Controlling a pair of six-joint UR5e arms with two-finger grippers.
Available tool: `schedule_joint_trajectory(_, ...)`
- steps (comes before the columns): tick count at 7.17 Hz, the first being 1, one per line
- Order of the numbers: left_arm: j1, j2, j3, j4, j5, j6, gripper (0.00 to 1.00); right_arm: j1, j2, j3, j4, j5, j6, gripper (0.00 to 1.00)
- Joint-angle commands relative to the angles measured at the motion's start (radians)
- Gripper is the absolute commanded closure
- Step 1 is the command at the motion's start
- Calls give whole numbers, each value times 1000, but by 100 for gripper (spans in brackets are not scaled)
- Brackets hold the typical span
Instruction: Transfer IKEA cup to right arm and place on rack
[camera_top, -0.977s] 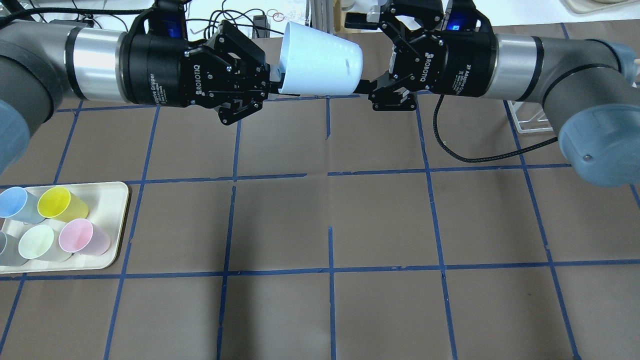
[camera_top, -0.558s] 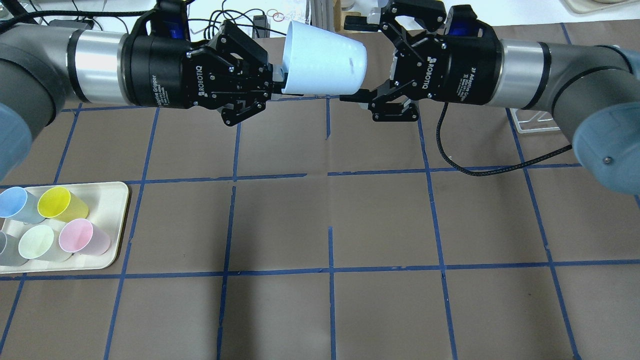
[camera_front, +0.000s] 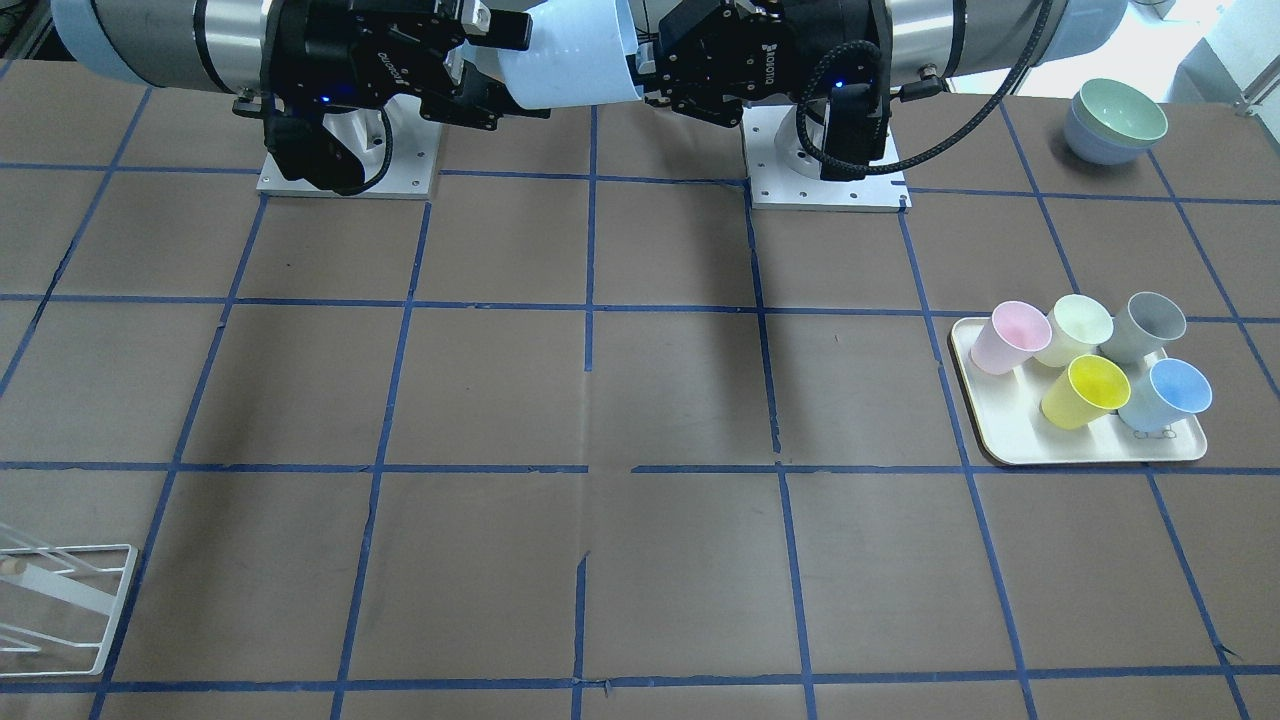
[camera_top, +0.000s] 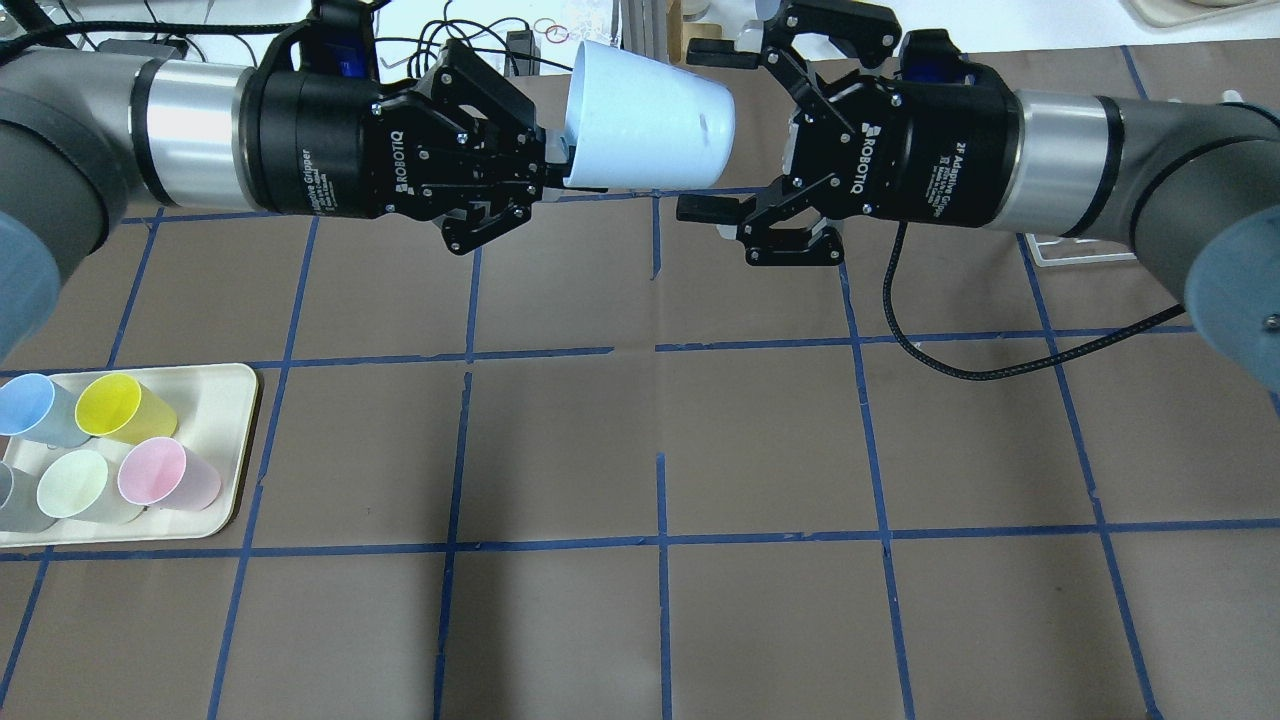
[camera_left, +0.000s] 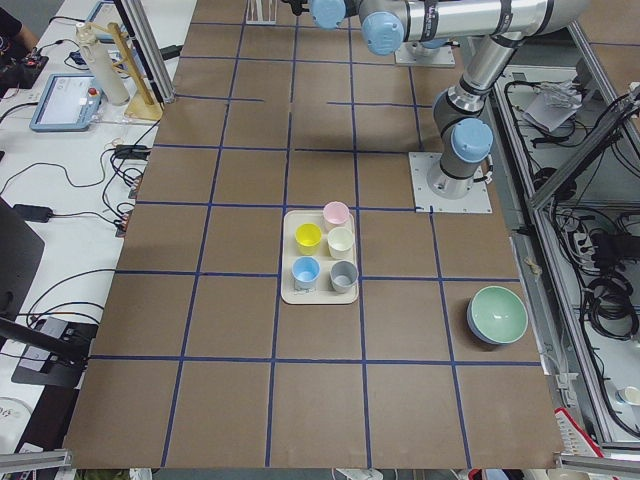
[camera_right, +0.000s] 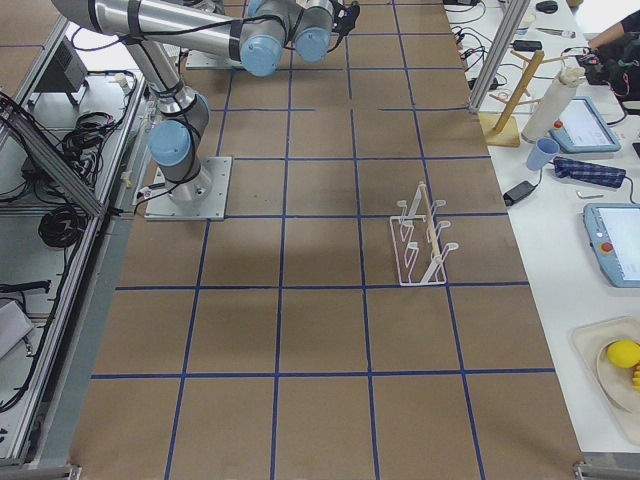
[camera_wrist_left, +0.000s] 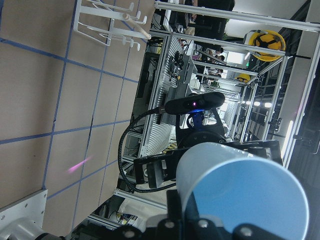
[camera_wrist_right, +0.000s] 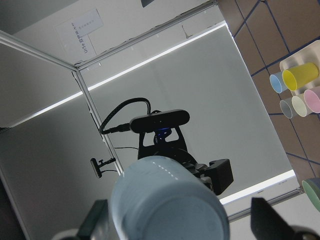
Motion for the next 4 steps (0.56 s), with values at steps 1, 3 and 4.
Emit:
schedule_joint_trajectory(1,0,0,-1,0,4,1,100,0,-16,0,42,-1,0,0)
schedule_joint_trajectory(3,0,-1,-1,0,6,1,100,0,-22,-2,56,-1,0,1)
schedule_joint_trajectory(4,0,0,-1,0,6,1,100,0,-22,0,56,-1,0,10)
